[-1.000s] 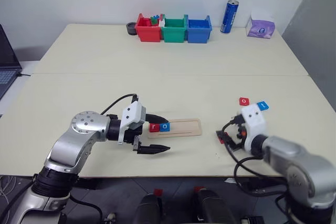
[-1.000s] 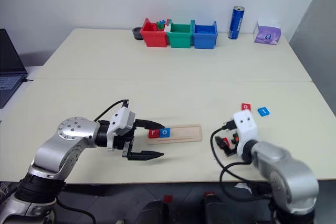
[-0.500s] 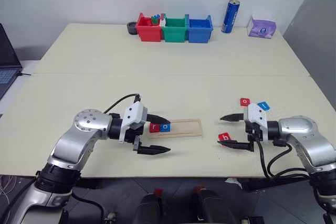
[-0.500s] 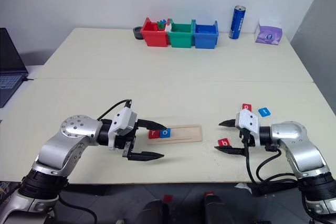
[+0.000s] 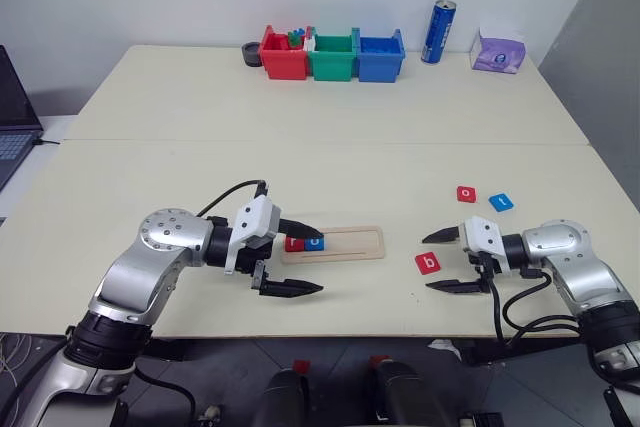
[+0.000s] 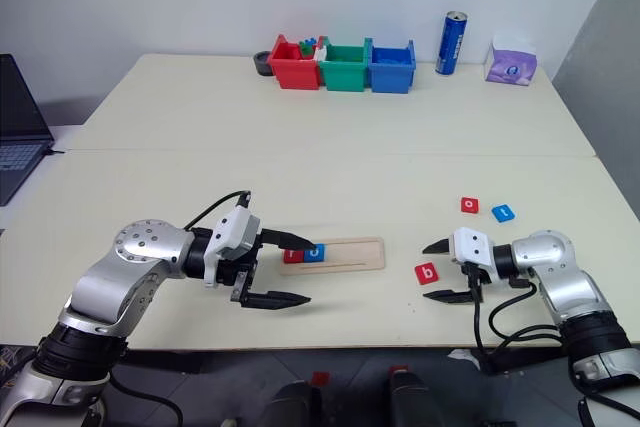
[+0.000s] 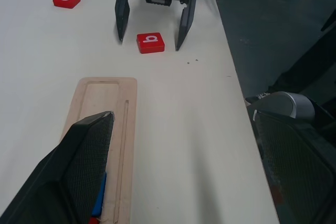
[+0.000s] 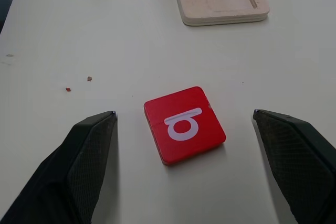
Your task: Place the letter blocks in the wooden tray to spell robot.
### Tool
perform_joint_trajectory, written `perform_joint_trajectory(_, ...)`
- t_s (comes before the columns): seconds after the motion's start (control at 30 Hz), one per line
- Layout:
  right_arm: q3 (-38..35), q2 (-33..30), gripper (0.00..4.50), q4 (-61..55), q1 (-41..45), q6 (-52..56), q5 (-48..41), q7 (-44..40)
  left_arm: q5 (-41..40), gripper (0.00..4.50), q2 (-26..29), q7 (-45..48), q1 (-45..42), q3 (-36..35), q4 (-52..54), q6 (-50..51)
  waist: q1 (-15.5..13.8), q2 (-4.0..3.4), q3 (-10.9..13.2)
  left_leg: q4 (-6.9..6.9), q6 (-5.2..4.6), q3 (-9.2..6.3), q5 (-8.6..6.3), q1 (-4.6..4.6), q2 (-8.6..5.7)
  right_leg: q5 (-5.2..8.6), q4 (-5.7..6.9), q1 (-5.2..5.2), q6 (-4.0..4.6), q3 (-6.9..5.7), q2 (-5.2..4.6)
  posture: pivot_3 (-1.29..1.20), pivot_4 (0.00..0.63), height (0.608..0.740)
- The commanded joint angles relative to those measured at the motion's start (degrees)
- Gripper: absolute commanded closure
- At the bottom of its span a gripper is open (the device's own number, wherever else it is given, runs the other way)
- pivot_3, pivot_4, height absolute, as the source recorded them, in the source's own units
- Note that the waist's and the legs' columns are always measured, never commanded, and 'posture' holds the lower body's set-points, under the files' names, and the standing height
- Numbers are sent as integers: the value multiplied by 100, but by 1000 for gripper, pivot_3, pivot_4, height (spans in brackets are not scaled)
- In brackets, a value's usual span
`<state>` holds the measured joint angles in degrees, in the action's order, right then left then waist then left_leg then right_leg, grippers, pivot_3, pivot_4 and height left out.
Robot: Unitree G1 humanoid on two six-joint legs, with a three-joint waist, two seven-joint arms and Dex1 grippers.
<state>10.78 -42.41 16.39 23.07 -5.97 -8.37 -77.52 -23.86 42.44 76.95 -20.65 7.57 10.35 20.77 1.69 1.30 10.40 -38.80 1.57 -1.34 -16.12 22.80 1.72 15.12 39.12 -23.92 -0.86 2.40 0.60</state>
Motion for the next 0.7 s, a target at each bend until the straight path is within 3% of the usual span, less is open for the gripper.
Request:
perform_joint_trajectory(0.03, 2, 21, 43, 28, 50, -20, -2, -55, -52, 0, 40, 58, 5, 18, 180, -69, 0, 0, 0, -1, 0, -1, 0, -3, 0, 0, -1, 5, 0, -1, 0, 0, 150, 740)
perform_joint_trajectory(0.33, -92, 31, 3032, -154, 56, 295, -133, -78, -168, 0, 27, 201, -13, -8, 217, -53, 0, 0, 0, -1, 0, -1, 0, -32, -1, 0, -1, 33, 0, -1, 0, 0, 150, 740)
perform_joint_trajectory(0.53, -186, 207, 3040, -694, 287, 1062, -389, 195, -281, 0, 47, 116, -86, -274, 47, -50, 8, -1, 1, -1, 0, -3, 0, -33, 0, 0, -1, 35, 0, 0, -1, 0, 150, 740)
perform_joint_trajectory(0.7, -15, 777, 3040, -1479, 661, 2220, -667, 632, -147, 0, 397, 138, -144, -722, -518, -302, 29, -5, 3, 0, 0, -10, 0, -39, 7, 0, 8, 34, 1, -3, 8, 0, 150, 740)
